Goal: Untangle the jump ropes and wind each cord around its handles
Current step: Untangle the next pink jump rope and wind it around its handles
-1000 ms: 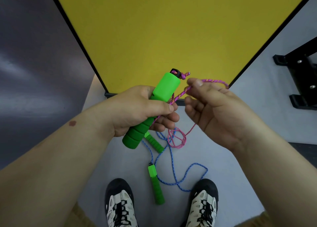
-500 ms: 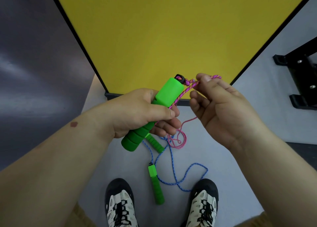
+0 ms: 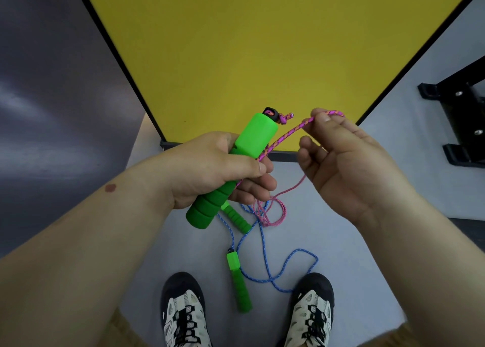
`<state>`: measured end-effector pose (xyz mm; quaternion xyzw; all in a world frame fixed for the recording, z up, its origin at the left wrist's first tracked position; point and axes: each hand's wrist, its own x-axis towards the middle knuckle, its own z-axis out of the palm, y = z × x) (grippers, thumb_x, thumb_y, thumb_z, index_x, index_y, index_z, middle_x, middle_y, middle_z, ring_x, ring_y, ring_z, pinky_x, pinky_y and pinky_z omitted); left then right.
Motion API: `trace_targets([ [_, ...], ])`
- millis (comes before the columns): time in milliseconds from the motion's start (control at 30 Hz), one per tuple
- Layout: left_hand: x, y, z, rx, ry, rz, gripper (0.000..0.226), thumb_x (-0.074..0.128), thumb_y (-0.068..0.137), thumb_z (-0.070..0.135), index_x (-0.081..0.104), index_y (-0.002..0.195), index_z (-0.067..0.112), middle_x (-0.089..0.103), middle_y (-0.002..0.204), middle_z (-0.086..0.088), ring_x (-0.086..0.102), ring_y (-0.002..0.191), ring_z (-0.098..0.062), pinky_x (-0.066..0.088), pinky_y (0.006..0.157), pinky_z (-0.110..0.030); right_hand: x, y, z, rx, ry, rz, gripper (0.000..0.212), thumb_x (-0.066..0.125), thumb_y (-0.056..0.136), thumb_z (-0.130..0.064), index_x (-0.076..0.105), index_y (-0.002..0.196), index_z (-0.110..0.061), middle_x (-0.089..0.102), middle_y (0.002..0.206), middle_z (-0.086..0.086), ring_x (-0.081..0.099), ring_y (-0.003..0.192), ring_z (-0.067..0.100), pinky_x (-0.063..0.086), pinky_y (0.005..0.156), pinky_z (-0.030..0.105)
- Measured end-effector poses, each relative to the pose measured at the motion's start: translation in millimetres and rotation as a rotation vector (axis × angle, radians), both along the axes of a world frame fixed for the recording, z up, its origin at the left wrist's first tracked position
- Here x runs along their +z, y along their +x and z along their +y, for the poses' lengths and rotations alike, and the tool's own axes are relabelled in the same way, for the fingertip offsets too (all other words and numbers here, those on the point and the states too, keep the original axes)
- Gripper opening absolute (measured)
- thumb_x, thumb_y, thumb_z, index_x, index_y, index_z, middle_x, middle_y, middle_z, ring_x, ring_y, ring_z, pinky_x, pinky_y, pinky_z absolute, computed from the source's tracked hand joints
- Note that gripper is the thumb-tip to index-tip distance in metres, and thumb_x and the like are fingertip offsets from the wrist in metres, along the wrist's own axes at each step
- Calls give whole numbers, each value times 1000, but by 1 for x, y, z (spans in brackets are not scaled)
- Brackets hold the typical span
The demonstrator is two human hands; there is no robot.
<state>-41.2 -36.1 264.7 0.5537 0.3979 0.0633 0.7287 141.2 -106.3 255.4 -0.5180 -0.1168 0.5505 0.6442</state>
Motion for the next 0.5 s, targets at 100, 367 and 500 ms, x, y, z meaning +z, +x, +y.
trace_targets([
  [100, 0, 0, -1, -2, -6, -6, 6, 58, 96, 7, 62, 101, 5, 76, 84, -9, 72, 72, -18, 59, 63, -26, -3, -7, -3, 181, -7, 20, 9, 65, 93, -21, 68, 99, -16, 69, 91, 2, 63, 66, 11, 54, 63, 24],
  [367, -1, 0, 0, 3, 9, -17, 6, 57, 96, 4, 63, 100, 5, 76, 85, -11, 72, 72, -18, 58, 63, -26, -3, -5, 1, 49, -2, -24, 6, 65, 94, -17, 68, 99, -15, 67, 83, -1, 61, 63, 10, 53, 61, 23],
  [500, -2, 0, -1, -1, 5, -13, 6, 57, 97, 5, 63, 98, 6, 75, 85, -10, 72, 74, -19, 58, 65, -27, 1, 2, 1, -32, 7, -21, 11, 66, 94, -21, 65, 104, -16, 68, 91, -1, 62, 66, 11, 53, 63, 24],
])
